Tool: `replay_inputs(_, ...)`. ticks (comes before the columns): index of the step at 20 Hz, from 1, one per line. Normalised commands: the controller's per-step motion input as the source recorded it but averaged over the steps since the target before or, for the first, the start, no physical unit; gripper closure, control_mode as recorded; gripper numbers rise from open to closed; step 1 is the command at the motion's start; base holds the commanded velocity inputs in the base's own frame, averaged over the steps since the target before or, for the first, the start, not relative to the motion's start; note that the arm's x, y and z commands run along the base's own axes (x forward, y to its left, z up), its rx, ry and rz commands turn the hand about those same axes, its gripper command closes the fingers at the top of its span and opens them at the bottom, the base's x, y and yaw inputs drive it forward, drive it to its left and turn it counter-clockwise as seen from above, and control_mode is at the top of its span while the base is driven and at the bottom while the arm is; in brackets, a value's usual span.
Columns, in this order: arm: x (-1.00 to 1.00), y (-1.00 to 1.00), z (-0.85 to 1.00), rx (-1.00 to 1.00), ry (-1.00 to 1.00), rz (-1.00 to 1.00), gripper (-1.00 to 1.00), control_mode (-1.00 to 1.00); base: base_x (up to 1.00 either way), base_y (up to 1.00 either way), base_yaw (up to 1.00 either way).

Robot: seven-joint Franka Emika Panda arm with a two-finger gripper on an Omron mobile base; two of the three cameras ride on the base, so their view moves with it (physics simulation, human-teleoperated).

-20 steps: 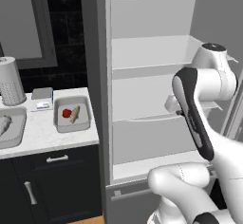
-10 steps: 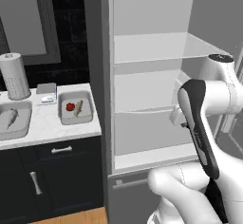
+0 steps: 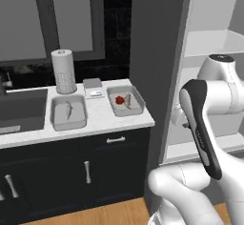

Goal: Place one bell pepper and one fish in each tupperware on the nearby counter, to pack two identical lunches.

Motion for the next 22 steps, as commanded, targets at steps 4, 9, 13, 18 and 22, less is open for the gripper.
replay_inputs(4, 0.00, 0.00, 0.00, 0.00, 0.00, 0.00, 1.00, 1.00, -0.17, 1.00, 0.00)
replay_inputs(9, 0.00, 0.00, 0.00, 0.00, 0.00, 0.00, 1.00, 1.00, 0.04, 1.00, 0.00)
replay_inputs(13, 0.00, 0.00, 0.00, 0.00, 0.00, 0.00, 1.00, 1.00, 0.57, 0.72, 0.00)
replay_inputs(18, 0.00, 0.00, 0.00, 0.00, 0.00, 0.00, 1.00, 1.00, 0.71, 0.15, -0.01)
replay_inputs(22, 0.00, 0.00, 0.00, 0.00, 0.00, 0.00, 1.00, 1.00, 0.59, 0.00, -0.02)
